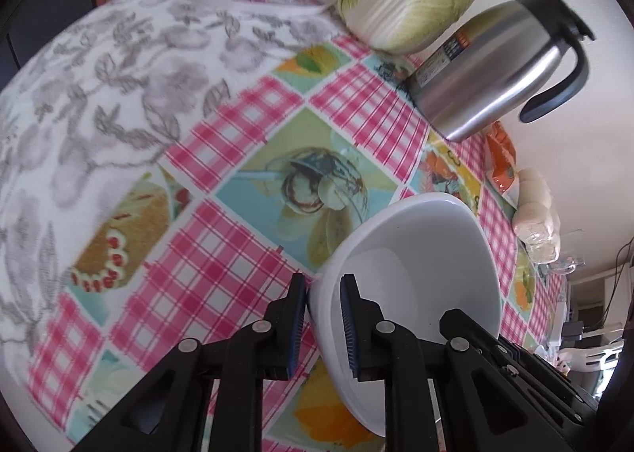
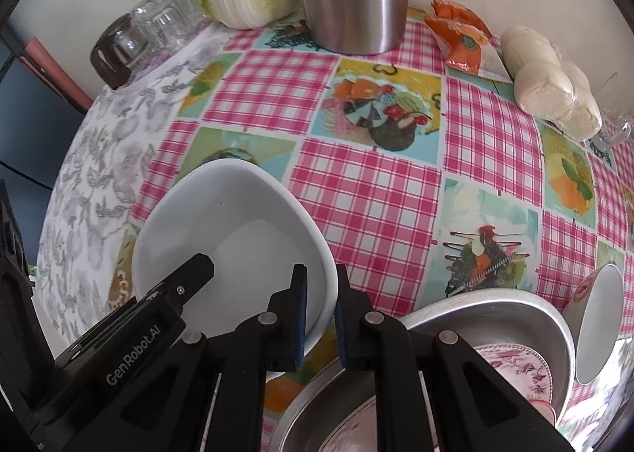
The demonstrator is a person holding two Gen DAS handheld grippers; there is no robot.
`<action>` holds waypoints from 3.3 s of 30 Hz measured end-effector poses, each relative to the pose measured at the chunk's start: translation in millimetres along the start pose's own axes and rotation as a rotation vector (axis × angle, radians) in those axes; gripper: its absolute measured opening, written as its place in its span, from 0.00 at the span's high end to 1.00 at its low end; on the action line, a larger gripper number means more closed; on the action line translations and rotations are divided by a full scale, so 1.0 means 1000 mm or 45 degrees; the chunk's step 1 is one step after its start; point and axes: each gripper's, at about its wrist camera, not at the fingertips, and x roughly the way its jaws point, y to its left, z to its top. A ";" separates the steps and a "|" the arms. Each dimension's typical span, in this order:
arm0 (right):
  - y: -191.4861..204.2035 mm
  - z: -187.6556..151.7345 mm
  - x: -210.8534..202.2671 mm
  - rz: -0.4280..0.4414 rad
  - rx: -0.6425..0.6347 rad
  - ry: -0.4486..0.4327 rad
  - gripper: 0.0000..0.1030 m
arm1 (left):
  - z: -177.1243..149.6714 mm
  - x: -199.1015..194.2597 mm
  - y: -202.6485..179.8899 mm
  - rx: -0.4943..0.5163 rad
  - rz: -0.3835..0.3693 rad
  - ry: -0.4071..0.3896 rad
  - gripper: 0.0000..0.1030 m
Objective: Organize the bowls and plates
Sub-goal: 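Lift the white square bowl with both grippers and carry it over the tray, then lower the white square bowl into the red-rimmed bowl with both grippers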
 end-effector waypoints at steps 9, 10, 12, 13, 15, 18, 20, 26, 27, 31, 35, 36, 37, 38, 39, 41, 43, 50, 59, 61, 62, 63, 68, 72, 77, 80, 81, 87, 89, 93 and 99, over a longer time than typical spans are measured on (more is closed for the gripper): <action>0.006 -0.017 -0.046 0.038 -0.037 -0.111 0.87 | -0.011 -0.044 -0.008 0.032 -0.022 -0.106 0.80; 0.005 -0.020 -0.050 0.044 -0.035 -0.125 0.87 | -0.013 -0.048 -0.009 0.033 -0.026 -0.113 0.80; 0.002 -0.024 -0.058 0.061 -0.026 -0.147 0.87 | -0.016 -0.054 -0.014 0.048 -0.024 -0.128 0.80; 0.001 -0.027 -0.061 0.063 -0.025 -0.157 0.87 | -0.018 -0.056 -0.018 0.058 -0.022 -0.134 0.80; -0.002 -0.032 -0.068 0.070 -0.020 -0.181 0.87 | -0.022 -0.062 -0.024 0.081 -0.016 -0.146 0.80; -0.011 -0.040 -0.077 0.094 0.008 -0.210 0.87 | -0.029 -0.070 -0.036 0.130 -0.001 -0.168 0.80; -0.019 -0.045 -0.081 0.116 0.039 -0.223 0.87 | -0.034 -0.075 -0.044 0.159 0.003 -0.179 0.80; -0.048 -0.060 -0.095 0.163 0.143 -0.267 0.87 | -0.049 -0.085 -0.072 0.259 -0.008 -0.191 0.80; -0.053 -0.062 -0.097 0.168 0.161 -0.275 0.87 | -0.051 -0.086 -0.077 0.276 -0.005 -0.192 0.80; -0.070 -0.073 -0.107 0.175 0.203 -0.317 0.87 | -0.062 -0.088 -0.099 0.356 0.022 -0.207 0.80; -0.085 -0.081 -0.115 0.172 0.238 -0.348 0.87 | -0.073 -0.090 -0.116 0.416 0.027 -0.212 0.80; -0.088 -0.084 -0.117 0.171 0.248 -0.358 0.87 | -0.075 -0.091 -0.120 0.427 0.027 -0.214 0.80; -0.092 -0.086 -0.119 0.171 0.258 -0.367 0.87 | -0.078 -0.091 -0.124 0.439 0.030 -0.215 0.80; -0.095 -0.088 -0.120 0.169 0.263 -0.373 0.87 | -0.080 -0.092 -0.127 0.452 0.036 -0.218 0.80; -0.097 -0.090 -0.121 0.169 0.267 -0.375 0.87 | -0.082 -0.091 -0.131 0.463 0.043 -0.219 0.80; -0.102 -0.093 -0.124 0.170 0.274 -0.380 0.87 | -0.087 -0.092 -0.137 0.482 0.051 -0.221 0.80; -0.106 -0.097 -0.127 0.164 0.280 -0.384 0.87 | -0.092 -0.093 -0.142 0.497 0.056 -0.223 0.80; -0.127 -0.116 -0.138 0.165 0.342 -0.399 0.87 | -0.111 -0.100 -0.162 0.567 0.040 -0.237 0.80; -0.151 -0.137 -0.149 0.176 0.424 -0.427 0.86 | -0.133 -0.099 -0.188 0.664 0.059 -0.227 0.80; -0.154 -0.139 -0.150 0.170 0.427 -0.431 0.85 | -0.135 -0.099 -0.192 0.675 0.067 -0.228 0.80; -0.156 -0.140 -0.150 0.178 0.433 -0.429 0.85 | -0.136 -0.099 -0.193 0.678 0.071 -0.226 0.80; -0.157 -0.141 -0.150 0.187 0.437 -0.425 0.85 | -0.137 -0.098 -0.194 0.676 0.072 -0.223 0.80; -0.160 -0.142 -0.147 0.203 0.434 -0.400 0.84 | -0.136 -0.097 -0.192 0.654 0.071 -0.201 0.80; -0.159 -0.143 -0.146 0.215 0.429 -0.381 0.84 | -0.139 -0.096 -0.192 0.660 0.103 -0.205 0.80; -0.159 -0.142 -0.144 0.225 0.428 -0.363 0.84 | -0.139 -0.094 -0.189 0.651 0.115 -0.191 0.80; -0.159 -0.141 -0.141 0.237 0.432 -0.345 0.84 | -0.137 -0.092 -0.188 0.641 0.120 -0.183 0.80; -0.159 -0.141 -0.140 0.240 0.431 -0.339 0.84 | -0.137 -0.092 -0.187 0.636 0.120 -0.179 0.80; -0.157 -0.139 -0.132 0.243 0.434 -0.301 0.84 | -0.133 -0.084 -0.179 0.613 0.121 -0.132 0.80; -0.155 -0.138 -0.130 0.242 0.427 -0.292 0.84 | -0.132 -0.082 -0.177 0.609 0.131 -0.128 0.80; -0.152 -0.138 -0.126 0.252 0.421 -0.265 0.84 | -0.130 -0.078 -0.173 0.596 0.135 -0.104 0.80; -0.151 -0.138 -0.125 0.246 0.420 -0.239 0.84 | -0.131 -0.074 -0.172 0.606 0.153 -0.074 0.80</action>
